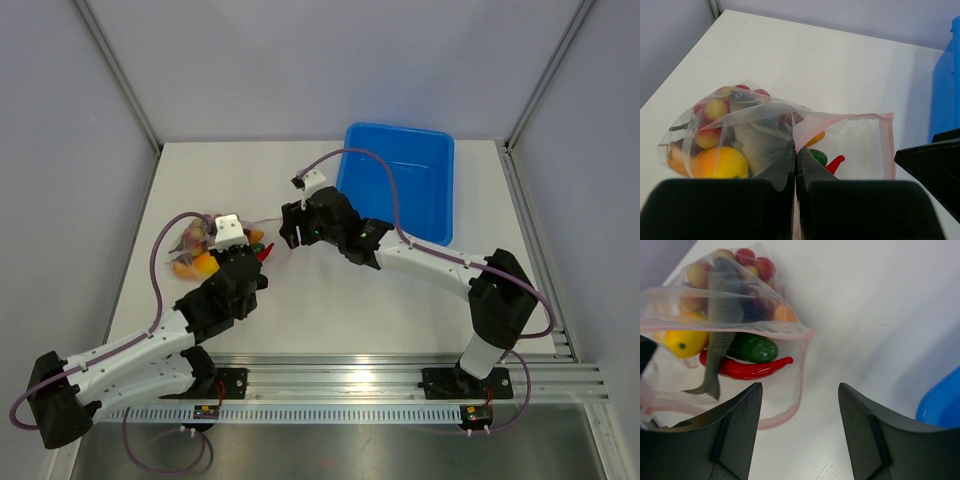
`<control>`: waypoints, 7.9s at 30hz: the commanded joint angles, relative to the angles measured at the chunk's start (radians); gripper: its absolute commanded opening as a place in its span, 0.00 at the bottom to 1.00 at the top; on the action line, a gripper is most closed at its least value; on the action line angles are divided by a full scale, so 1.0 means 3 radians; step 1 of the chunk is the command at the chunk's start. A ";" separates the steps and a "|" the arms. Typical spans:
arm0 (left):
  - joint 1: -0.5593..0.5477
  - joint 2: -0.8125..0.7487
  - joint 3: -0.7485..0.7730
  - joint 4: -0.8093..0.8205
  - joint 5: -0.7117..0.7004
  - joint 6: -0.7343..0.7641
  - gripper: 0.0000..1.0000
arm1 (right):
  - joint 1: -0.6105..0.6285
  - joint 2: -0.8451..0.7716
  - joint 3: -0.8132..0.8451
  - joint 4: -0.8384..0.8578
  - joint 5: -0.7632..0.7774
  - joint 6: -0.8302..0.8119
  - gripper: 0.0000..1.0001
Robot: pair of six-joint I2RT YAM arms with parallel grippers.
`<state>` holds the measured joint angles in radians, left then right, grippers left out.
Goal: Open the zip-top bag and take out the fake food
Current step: Pick up the fake fish from the center of the board, then place the fake fish at the center of the board.
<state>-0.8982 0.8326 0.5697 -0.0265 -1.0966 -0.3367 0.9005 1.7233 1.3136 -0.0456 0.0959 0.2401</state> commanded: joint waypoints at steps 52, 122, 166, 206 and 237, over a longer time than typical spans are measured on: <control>-0.0013 0.0001 0.0259 0.0012 0.0940 -0.0310 0.00 | -0.0015 0.0836 0.0090 0.0945 -0.1853 0.1577 0.62; 0.0601 0.0502 0.0407 -0.0433 0.0674 -0.0938 0.00 | -0.0455 -0.0109 -0.0027 0.0091 -0.1925 0.0815 0.00; 0.0611 0.0308 0.0371 -0.0581 0.0787 -0.1056 0.00 | -0.1001 -0.1669 -0.0488 -0.0047 -0.0002 0.0345 0.00; 0.0611 0.0002 0.0075 -0.0311 0.1006 -0.1281 0.00 | -0.2434 0.0714 0.1333 -0.0641 -0.0566 0.0631 0.07; 0.0611 -0.0085 0.0039 -0.0362 0.0879 -0.1429 0.00 | -0.2158 -0.0447 0.0025 -0.0007 -0.1352 0.1357 0.50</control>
<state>-0.7193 0.8337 0.5808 -0.1886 -0.7906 -0.7376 0.1989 1.6524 1.3827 -0.1158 -0.2348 0.6079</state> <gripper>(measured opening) 0.005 0.512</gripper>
